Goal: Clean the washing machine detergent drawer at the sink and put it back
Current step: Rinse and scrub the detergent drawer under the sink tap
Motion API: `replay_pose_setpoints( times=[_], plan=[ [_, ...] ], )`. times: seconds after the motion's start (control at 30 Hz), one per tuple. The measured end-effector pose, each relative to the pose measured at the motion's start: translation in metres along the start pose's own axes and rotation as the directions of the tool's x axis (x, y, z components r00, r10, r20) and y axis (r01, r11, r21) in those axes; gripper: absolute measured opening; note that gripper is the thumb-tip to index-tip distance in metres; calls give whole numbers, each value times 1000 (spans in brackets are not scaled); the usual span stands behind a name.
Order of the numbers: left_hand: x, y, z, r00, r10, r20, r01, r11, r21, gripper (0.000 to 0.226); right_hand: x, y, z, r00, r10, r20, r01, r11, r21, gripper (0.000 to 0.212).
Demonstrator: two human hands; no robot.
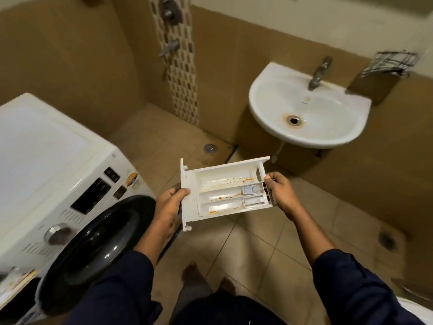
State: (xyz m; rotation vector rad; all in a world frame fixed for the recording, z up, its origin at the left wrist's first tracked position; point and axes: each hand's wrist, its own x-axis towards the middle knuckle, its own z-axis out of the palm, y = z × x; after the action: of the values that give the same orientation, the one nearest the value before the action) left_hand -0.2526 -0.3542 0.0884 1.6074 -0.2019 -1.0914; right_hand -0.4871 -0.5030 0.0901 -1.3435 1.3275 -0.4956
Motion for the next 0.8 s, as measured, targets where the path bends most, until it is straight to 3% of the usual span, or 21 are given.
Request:
replay_pose_setpoints(
  times=[0.37, 0.8],
  plan=[
    [87, 75, 150, 947, 102, 303, -149, 980, 133, 16, 68, -16, -106, 956, 42, -290, -3, 991, 135, 16],
    [199, 164, 282, 879, 120, 462, -234, 952, 198, 15, 177, -61, -162, 895, 163, -415, -116, 984, 136, 30]
  ],
)
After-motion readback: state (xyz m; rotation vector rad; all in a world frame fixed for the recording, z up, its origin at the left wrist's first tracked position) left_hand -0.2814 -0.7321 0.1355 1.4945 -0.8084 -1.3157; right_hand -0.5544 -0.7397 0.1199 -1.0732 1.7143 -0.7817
